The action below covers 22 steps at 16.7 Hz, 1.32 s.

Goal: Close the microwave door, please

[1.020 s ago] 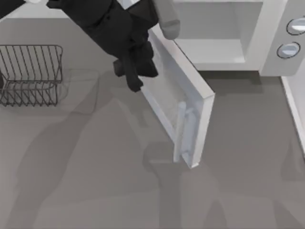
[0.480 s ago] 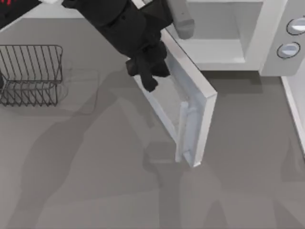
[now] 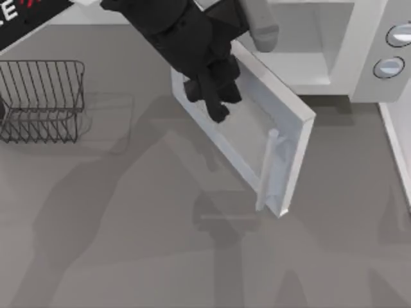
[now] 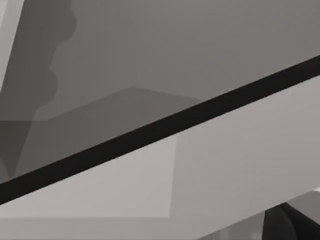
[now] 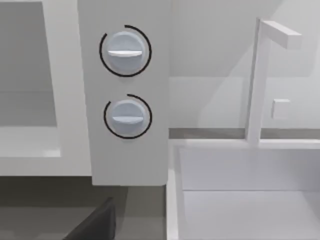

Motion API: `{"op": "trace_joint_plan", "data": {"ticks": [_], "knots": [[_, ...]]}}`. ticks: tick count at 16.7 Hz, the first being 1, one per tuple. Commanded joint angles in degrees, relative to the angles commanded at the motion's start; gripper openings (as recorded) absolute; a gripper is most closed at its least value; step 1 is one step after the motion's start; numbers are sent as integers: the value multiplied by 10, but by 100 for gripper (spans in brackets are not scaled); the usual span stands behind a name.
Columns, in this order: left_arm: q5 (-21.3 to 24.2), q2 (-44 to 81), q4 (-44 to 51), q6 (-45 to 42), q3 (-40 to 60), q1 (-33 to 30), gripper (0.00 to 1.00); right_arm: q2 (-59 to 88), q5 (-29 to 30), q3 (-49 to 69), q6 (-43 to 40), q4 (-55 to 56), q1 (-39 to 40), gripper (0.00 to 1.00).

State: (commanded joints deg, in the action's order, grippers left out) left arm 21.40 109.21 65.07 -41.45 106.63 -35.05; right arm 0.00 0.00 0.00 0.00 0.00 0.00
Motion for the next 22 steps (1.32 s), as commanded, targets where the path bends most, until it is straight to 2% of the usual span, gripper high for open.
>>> {"op": "trace_joint_plan", "data": {"ticks": [22], "knots": [[-17, 50, 3, 44, 69, -43, 0, 0, 0, 0, 0, 0, 0, 100]]}}
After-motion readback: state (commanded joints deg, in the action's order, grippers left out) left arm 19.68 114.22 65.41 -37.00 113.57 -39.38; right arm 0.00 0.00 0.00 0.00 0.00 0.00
